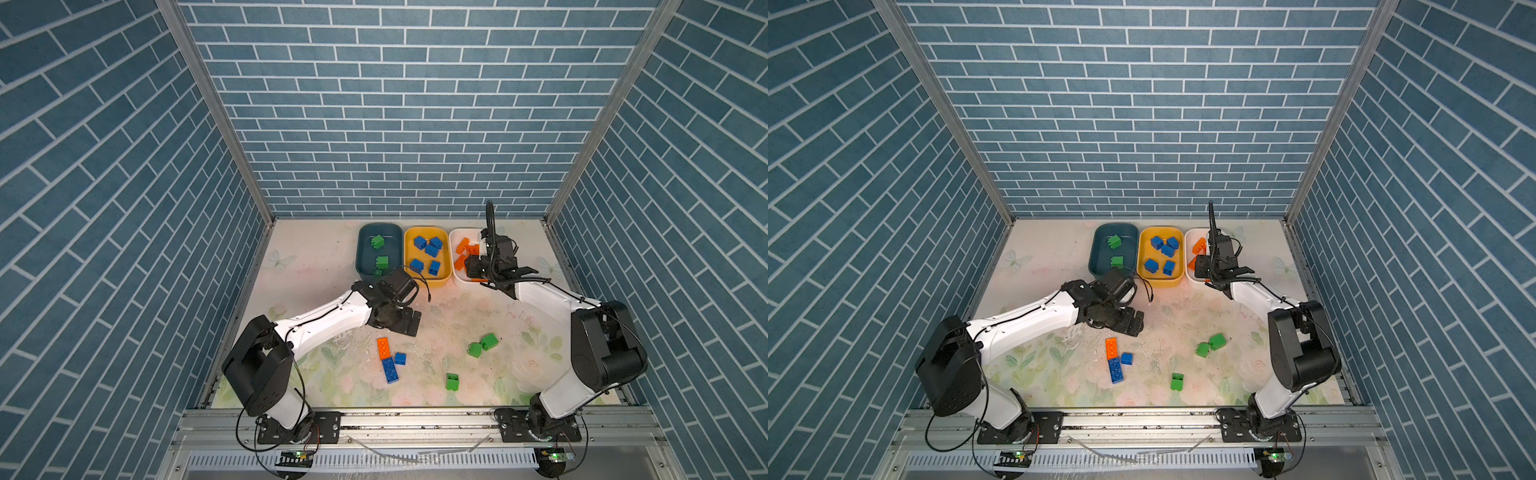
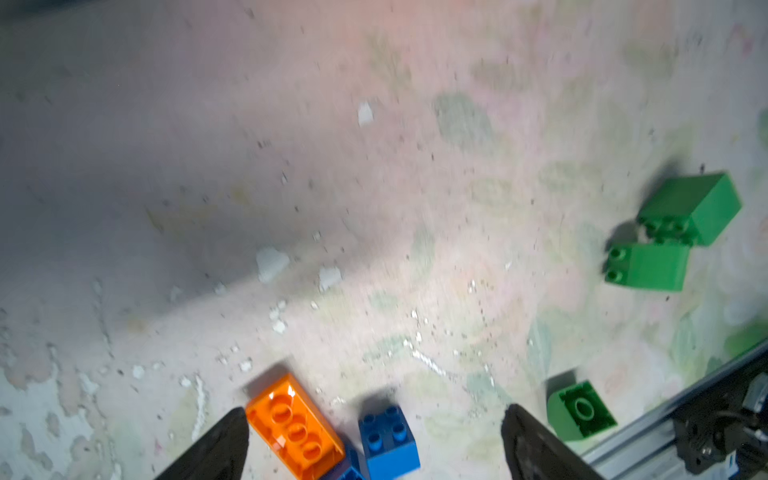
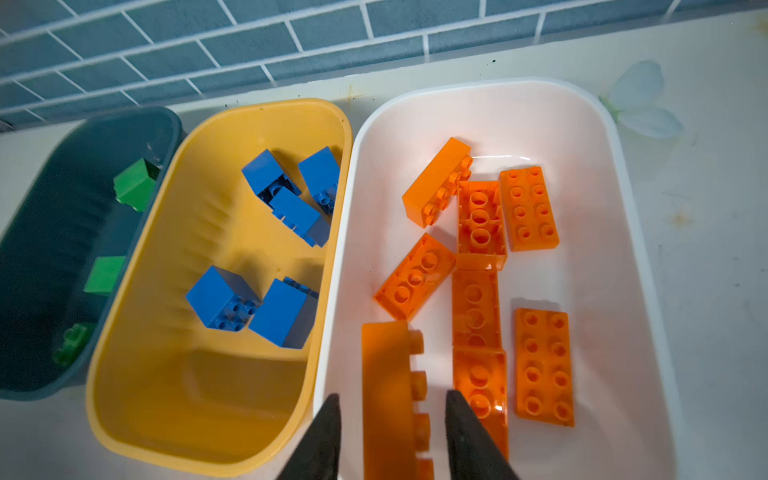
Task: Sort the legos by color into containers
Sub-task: 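Return the left gripper to the blue bricks and grasp a small blue brick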
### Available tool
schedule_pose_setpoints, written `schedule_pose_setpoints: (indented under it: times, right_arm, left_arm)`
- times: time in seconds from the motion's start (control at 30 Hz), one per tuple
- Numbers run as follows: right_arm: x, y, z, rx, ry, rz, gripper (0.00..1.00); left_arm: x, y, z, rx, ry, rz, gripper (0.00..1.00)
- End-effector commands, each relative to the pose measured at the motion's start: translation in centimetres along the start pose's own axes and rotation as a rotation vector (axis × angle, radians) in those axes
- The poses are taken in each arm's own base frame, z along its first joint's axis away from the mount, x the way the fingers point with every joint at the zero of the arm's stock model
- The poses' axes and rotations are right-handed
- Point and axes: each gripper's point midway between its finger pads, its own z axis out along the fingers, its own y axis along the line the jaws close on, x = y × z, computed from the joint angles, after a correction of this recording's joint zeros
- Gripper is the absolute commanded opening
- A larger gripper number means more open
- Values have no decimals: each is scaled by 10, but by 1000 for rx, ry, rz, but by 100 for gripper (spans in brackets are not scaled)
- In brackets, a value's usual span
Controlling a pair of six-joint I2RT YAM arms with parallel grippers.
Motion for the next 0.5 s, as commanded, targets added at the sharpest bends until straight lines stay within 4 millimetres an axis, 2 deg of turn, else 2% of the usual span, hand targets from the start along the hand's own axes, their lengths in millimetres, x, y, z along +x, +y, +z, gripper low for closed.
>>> schedule_pose_setpoints:
  times: [0.0,0.03,0.07,0.1,0.13,0.33,0.47]
  right_arm:
    - [-12,-4,-4,38,-2,-8,53]
    - [-13,-4,-6,36,-5,-7,57]
    - [-14,-4,-9,37,-12,-3,67]
    - [-15,-4,-11,37,-16,4,92]
    - [-16,-4,-13,36,-22,6,99]
    - [-15,-2,-26,21,-44,5,99]
    - [-10,-2,-30,9,-45,8,99]
  left_arm:
    - [49,-2,9,1,163,-97,87]
    - [56,-3,11,-12,184,-95,86]
    - [61,-5,13,-31,203,-81,85]
    - [65,-6,14,-55,216,-66,83]
    - [67,-7,15,-71,226,-53,82]
    - [70,-3,26,-155,256,-36,66]
    - [65,-1,35,-183,253,-22,61]
